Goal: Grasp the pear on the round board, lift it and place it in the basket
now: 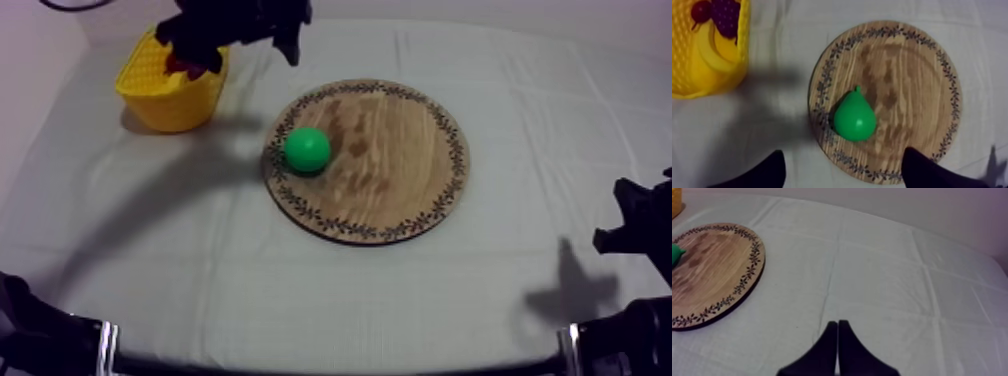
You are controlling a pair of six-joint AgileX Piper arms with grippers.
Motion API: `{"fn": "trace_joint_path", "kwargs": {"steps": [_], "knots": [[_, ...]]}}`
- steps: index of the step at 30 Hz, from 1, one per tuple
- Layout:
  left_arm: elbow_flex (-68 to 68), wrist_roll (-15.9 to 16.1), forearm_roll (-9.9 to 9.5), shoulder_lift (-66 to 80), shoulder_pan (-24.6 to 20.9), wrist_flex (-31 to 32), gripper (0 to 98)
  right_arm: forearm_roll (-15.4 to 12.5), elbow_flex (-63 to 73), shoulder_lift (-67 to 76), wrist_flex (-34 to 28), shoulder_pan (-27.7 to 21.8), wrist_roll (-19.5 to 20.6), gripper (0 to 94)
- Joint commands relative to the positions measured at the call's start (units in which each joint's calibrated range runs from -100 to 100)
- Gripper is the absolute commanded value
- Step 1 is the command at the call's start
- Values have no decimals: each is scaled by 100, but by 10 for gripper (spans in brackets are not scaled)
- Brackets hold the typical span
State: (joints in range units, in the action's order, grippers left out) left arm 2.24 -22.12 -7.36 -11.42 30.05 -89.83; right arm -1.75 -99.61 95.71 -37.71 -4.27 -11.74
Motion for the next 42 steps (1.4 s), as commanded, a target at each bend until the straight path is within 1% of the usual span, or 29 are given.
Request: {"fn": "trace_joint_path", "kwargs": {"steps": [1,4,9,21,25,33,42], "knots": [[-210,-63,44,-80,-2,108,848,2,-5,5,-4,-1,-3,5],[-509,-125,98,-240,4,361,842,2,-5,5,-4,-1,-2,5],[-743,-224,120,-526,44,715,829,2,-5,5,-4,-1,-1,5],[-538,-378,255,-1329,153,1014,811,2,-5,5,-4,-1,-2,5],[-382,-419,271,-1678,156,1131,805,2,-5,5,-4,-1,-3,5],[100,-423,247,-2380,153,1172,803,2,-5,5,-4,-1,-5,5],[525,-382,310,-2951,157,912,799,2,-5,5,-4,-1,-3,5]]}}
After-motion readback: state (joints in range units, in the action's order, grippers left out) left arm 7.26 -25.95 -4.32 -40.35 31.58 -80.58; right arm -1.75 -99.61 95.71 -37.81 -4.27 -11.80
